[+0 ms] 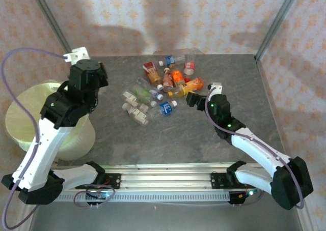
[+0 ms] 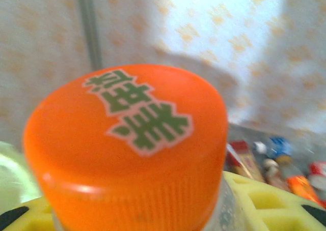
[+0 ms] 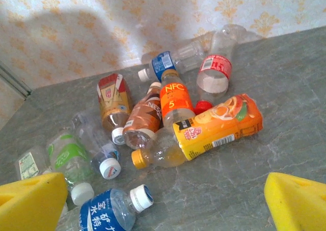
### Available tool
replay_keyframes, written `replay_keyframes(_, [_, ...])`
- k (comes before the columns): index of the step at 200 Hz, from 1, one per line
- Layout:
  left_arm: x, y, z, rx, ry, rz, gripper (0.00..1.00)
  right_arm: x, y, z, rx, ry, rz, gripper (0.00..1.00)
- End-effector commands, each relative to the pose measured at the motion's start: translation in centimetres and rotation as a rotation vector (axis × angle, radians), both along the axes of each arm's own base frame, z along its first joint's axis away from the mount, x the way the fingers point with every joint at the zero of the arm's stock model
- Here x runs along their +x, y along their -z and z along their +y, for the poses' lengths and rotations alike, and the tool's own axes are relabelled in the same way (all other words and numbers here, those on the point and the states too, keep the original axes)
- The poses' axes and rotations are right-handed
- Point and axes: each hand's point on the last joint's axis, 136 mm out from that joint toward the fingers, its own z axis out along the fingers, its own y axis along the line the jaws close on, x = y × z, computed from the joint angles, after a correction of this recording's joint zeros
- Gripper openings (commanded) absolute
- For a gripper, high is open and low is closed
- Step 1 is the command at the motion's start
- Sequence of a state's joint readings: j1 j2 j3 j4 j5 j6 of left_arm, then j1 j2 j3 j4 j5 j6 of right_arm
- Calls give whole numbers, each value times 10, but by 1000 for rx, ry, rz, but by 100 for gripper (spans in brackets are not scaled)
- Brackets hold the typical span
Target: Put the plastic bottles in the bin
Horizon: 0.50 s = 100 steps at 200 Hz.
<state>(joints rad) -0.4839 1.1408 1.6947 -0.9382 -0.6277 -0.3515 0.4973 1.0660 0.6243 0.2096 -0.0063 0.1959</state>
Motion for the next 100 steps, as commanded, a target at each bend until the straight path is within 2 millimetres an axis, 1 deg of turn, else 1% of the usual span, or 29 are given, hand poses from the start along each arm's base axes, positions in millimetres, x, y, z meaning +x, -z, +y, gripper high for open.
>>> replay_keyframes(1, [-36, -16, 59, 238, -262, 68, 33, 10, -11, -3, 35, 36, -27, 99])
replay_keyframes(16, [-49, -20, 81, 309, -376, 94, 33, 13, -8, -1, 44, 33, -19, 99])
replay_keyframes(35, [-61, -19, 105, 385, -489, 151, 34, 16, -9, 3, 55, 20, -13, 99])
replay_keyframes(55, [-73, -13, 129, 368, -562, 192, 34, 16, -12, 6, 61, 8, -14, 99])
replay_keyframes(69, [-74, 7, 140, 293, -551, 220, 34, 17, -11, 5, 59, 13, -14, 99])
replay_keyframes(82, [-75, 30, 149, 236, -555, 273, 34, 17, -10, 5, 59, 15, -11, 99])
replay_keyframes(100, [-82, 57, 165, 151, -586, 328, 34, 18, -8, 6, 67, 13, -3, 99])
